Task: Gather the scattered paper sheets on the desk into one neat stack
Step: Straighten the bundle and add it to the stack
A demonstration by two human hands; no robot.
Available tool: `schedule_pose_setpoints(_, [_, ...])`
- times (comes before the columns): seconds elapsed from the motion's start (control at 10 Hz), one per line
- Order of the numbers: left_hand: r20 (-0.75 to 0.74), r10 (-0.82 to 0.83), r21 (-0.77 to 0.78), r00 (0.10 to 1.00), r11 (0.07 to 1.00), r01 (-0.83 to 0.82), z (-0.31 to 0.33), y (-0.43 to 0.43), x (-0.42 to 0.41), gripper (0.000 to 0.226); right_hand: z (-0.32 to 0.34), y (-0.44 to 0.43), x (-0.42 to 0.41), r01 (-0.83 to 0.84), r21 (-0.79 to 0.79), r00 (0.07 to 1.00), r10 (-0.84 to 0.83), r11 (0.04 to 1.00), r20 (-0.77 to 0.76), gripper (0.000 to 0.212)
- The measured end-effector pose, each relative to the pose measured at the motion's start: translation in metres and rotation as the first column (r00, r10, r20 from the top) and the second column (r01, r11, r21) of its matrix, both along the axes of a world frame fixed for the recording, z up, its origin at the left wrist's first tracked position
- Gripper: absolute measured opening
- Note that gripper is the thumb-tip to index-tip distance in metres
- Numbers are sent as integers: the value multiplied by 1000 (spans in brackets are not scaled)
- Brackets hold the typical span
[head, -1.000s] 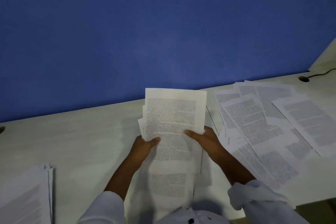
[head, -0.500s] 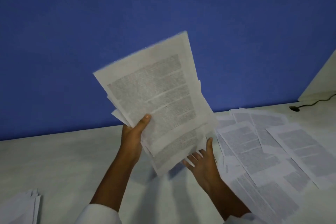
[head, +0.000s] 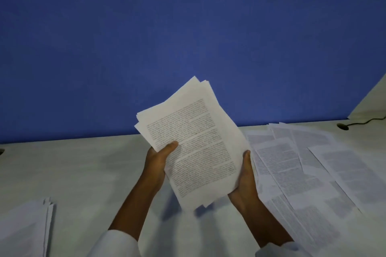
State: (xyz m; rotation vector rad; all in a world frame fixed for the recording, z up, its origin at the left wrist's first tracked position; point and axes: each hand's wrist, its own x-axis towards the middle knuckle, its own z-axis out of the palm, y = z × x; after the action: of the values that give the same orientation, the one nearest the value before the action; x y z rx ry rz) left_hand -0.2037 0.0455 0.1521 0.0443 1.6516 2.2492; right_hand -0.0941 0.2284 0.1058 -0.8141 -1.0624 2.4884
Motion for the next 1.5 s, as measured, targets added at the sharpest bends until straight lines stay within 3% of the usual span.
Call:
schedule_pose_setpoints(0.1, [10, 30, -143, 1000, 989, -28, -20, -2, 13, 34, -4, -8, 2, -77, 45, 997, 78, 996, -17, 58])
schedule_pose_setpoints(0.2, [76, 110, -160, 991, 982, -97, -36, -22, 15, 36, -7, -2, 10, -86, -3, 996, 86, 996, 10, 58])
schedule_pose_setpoints(0.3, [154, 79, -84, 985, 994, -67, -43, -57, 11, 39, -6, 13, 27, -215, -105, 976, 217, 971, 8, 55])
schedule_pose_setpoints(0.5, [312, -170, -90, 935, 974, 207, -46, -98, 33, 37, -10, 1, 39, -567, -84, 797, 571, 820, 198, 70])
schedule_pose_setpoints(0.6, [411, -172, -3, 895, 982, 190, -46, -98, 58, 27, -10, -25, 36, -630, -74, 742, 627, 773, 238, 60])
schedule_pose_setpoints(0.7, [467, -143, 145, 872, 986, 84, -54, -106, 83, 29, -22, -40, 37, -635, -82, 737, 634, 768, 234, 63])
schedule_pose_setpoints(0.8, [494, -120, 125, 861, 990, 66, -62, -117, 102, 29, -34, -53, 37, -579, -109, 774, 587, 808, 237, 72])
schedule_pose_setpoints(0.9, [465, -52, -31, 884, 997, 75, -74, -120, 105, 29, -41, -81, 33, -585, 116, 795, 538, 803, 280, 63])
schedule_pose_setpoints(1.0, [414, 30, -90, 910, 996, 8, -80, -136, 100, 26, -37, -110, 24, -576, 270, 805, 479, 771, 349, 48])
schedule_pose_setpoints(1.2, [398, 27, -164, 917, 986, 42, -99, -201, 106, 23, -46, -149, -1, -599, 363, 781, 420, 714, 462, 28])
schedule_pose_setpoints(1.3, [363, 60, -308, 930, 950, 59, -121, -235, 120, 25, -52, -177, -11, -606, 350, 776, 433, 715, 459, 23])
schedule_pose_setpoints(1.4, [273, 292, -465, 917, 874, -140, -122, -266, 133, 22, -64, -212, -20, -724, 305, 677, 550, 619, 489, 24])
schedule_pose_setpoints(1.5, [160, 519, -556, 840, 750, -358, -117, -301, 142, 11, -67, -250, -28, -861, 263, 506, 680, 436, 530, 23])
